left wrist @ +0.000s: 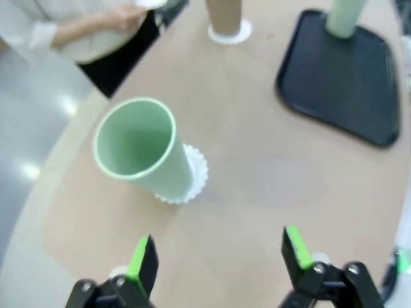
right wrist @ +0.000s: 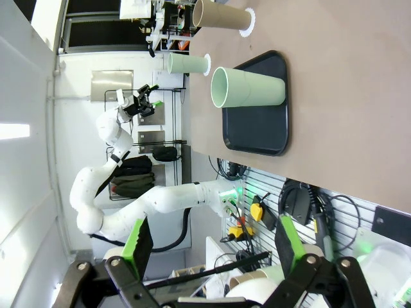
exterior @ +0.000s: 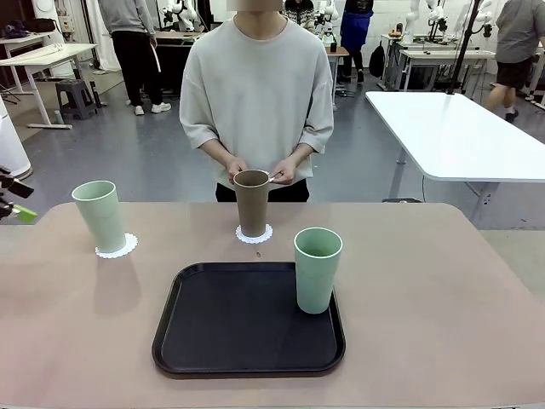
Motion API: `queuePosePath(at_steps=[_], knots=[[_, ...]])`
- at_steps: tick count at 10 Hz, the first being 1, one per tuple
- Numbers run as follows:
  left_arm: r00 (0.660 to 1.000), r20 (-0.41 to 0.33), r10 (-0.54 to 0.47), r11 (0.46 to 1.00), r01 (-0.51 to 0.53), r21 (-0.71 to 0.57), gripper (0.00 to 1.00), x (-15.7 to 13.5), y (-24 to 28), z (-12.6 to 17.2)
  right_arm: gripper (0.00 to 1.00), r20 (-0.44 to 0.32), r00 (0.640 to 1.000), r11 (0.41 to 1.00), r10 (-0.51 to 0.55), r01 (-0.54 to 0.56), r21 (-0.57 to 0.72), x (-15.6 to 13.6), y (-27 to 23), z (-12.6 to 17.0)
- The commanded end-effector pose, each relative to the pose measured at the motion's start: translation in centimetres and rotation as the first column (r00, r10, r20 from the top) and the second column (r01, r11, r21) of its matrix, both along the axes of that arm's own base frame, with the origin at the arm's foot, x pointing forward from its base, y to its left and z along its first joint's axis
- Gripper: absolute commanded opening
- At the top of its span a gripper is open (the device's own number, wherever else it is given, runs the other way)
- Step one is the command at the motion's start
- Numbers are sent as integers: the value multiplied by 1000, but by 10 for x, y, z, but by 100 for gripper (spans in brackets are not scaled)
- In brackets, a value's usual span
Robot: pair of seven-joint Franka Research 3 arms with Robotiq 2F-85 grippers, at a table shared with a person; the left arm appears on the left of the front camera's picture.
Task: Place coasters on the table and set cups on them.
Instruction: Take one Reusable plastic cup from the Flat Tray and place it on a coaster set by the human.
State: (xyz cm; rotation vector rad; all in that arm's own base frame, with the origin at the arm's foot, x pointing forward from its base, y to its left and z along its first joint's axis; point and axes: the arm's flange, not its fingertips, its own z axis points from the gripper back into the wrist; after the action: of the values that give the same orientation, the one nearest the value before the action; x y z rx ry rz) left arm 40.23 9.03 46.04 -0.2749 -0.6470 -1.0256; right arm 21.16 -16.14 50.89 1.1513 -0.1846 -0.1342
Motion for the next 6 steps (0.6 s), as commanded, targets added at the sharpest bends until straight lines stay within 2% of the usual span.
queuePosePath(at_steps=[1,2,4,5,6], knots=[[983,-111,147,981,-130,147,100,8,-34,2,100,12,1000,1000,2,-3,16,0,0,1],[957,-168,235,953,-193,231,100,7,-51,9,100,12,1000,1000,2,-3,16,0,0,1],[883,-253,395,905,-326,274,100,4,-70,25,100,12,1000,1000,2,-3,16,0,0,1],[850,-317,421,895,-332,298,100,1,-72,30,100,12,1000,1000,2,-3,16,0,0,1],[843,-357,402,908,-317,274,100,0,-70,30,100,12,1000,1000,2,-3,16,0,0,1]])
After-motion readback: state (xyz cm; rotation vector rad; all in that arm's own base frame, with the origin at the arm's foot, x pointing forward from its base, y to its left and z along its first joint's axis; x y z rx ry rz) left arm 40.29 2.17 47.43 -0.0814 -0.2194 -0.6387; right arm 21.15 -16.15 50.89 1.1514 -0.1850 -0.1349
